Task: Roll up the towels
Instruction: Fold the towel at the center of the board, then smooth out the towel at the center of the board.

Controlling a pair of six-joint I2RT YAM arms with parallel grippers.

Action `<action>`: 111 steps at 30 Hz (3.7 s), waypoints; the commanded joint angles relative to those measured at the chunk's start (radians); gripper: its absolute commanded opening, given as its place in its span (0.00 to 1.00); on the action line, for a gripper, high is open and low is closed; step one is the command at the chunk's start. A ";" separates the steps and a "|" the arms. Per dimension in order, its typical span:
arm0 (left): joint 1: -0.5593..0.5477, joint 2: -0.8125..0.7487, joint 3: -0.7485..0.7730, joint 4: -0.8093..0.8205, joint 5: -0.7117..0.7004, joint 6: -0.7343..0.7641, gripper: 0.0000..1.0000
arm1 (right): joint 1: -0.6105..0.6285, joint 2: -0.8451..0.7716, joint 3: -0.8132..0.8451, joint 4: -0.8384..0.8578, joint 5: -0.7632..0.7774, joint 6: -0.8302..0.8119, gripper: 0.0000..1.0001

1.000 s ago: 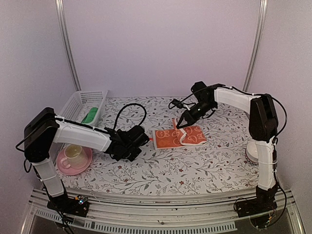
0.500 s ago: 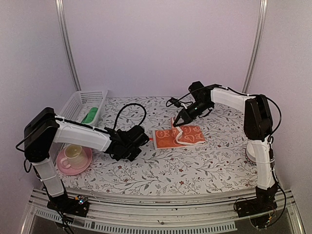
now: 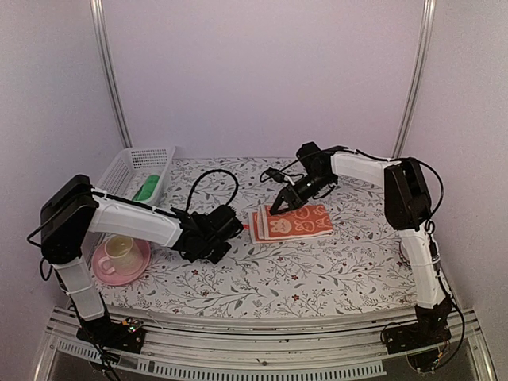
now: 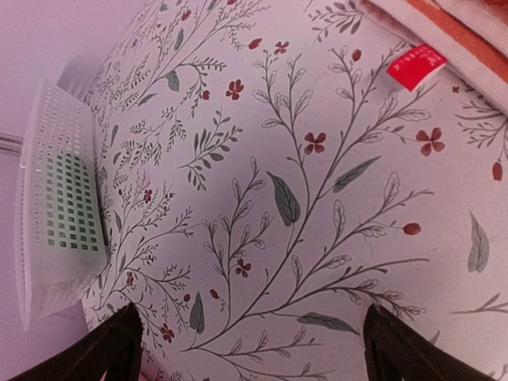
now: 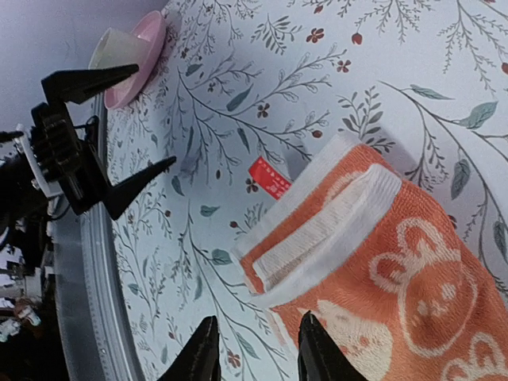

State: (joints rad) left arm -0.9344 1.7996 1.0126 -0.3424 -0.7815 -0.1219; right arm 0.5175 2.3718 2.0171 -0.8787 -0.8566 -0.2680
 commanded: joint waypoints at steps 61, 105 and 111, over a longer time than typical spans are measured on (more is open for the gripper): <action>0.351 0.419 0.439 0.479 1.229 -0.118 0.18 | -0.209 -0.327 -0.504 0.278 0.356 -0.091 0.45; 0.240 0.200 0.240 0.401 0.793 -0.163 0.97 | -0.267 -0.353 -0.551 0.228 0.435 -0.057 0.54; 0.108 0.250 0.303 0.323 0.540 -0.131 0.97 | -0.271 -0.431 -0.578 0.280 0.605 -0.074 0.81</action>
State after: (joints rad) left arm -0.7437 2.0178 1.2713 0.0200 -0.0425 -0.2768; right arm 0.2485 2.0331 1.4590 -0.6456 -0.3790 -0.3172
